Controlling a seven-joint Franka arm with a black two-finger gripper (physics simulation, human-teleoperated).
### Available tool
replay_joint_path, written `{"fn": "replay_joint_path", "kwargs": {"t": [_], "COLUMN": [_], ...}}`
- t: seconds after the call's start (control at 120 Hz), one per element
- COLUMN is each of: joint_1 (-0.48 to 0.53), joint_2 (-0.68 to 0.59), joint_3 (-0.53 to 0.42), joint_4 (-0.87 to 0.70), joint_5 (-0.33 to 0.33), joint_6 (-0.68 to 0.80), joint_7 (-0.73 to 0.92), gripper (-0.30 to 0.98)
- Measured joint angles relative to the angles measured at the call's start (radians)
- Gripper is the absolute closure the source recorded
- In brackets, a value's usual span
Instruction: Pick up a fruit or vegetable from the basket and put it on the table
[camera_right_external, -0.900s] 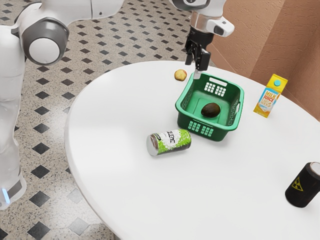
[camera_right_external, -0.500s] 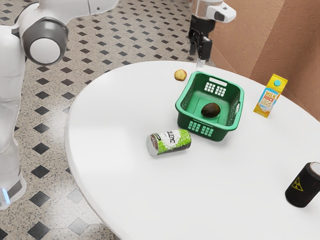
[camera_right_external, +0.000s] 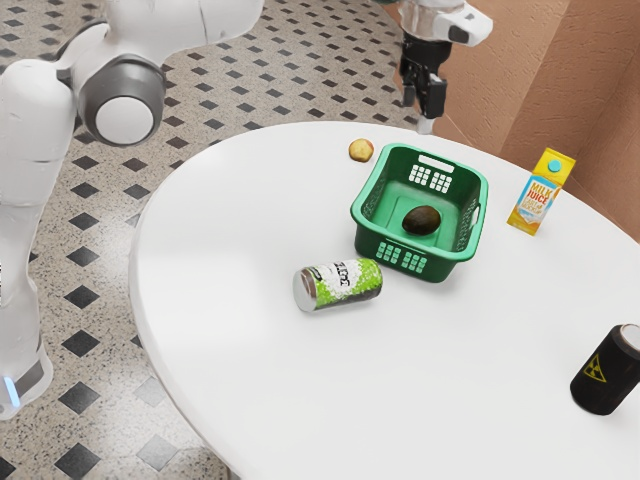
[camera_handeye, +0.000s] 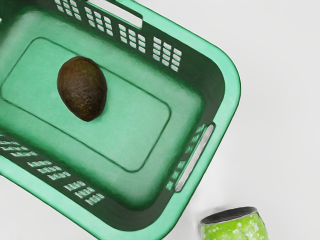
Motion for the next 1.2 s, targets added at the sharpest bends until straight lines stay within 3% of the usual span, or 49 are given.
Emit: {"fn": "replay_joint_path", "kwargs": {"t": [0.308, 0.533, 0.8, 1.2], "joint_1": [0.049, 0.114, 0.139, 0.173], "joint_2": [0.301, 0.457, 0.522, 0.525], "joint_3": [0.018, 0.009, -0.017, -0.054], "joint_4": [0.029, 0.13, 0.14, 0.141], "joint_5": [-0.02, -0.029, -0.048, -0.059], "joint_6": [0.376, 0.519, 0.598, 0.536], "joint_7": [-0.046, -0.069, -0.09, -0.11], "gripper": [0.0, 0.0, 0.0, 0.0]}}
